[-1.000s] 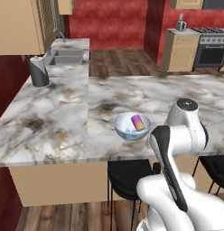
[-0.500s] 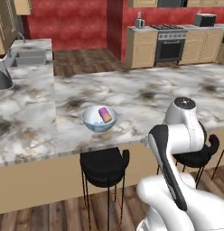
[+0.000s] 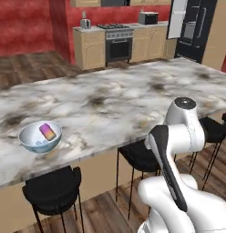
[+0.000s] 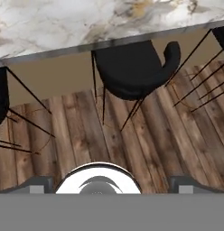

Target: Open the fridge, grab two sodas, and place both sodas inside the bowl with ice on the dining counter.

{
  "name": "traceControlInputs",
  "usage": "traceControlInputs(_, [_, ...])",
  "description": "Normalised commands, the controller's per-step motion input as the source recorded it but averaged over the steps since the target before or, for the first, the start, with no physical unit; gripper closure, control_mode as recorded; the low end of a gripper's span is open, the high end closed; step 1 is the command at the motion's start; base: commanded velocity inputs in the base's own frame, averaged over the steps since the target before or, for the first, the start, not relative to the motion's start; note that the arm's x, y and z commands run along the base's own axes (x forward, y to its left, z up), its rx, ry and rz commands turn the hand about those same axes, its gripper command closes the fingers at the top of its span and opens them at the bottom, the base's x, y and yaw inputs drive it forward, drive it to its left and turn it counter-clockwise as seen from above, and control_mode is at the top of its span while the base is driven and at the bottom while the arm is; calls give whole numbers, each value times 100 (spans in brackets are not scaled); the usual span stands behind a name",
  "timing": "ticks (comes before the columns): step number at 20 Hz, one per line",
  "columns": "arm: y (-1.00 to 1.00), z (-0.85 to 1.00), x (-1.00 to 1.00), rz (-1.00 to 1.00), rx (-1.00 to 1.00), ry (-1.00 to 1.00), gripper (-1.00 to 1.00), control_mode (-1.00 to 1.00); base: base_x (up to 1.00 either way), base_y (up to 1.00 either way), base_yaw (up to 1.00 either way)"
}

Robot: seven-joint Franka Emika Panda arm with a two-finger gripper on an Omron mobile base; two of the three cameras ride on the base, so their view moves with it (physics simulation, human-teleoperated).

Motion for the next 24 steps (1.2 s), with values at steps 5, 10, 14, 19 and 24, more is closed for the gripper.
traceControlInputs(5, [0, 0, 0, 0, 0, 0, -100, 100, 38, -95, -27])
traceControlInputs(10, [0, 0, 0, 0, 0, 0, -100, 100, 48, -100, -17])
traceControlInputs(14, [0, 0, 0, 0, 0, 0, -100, 100, 53, -100, -12])
traceControlInputs(19, [0, 0, 0, 0, 0, 0, -100, 100, 55, -100, -9])
traceControlInputs(24, [0, 0, 0, 0, 0, 0, -100, 100, 55, -100, -7])
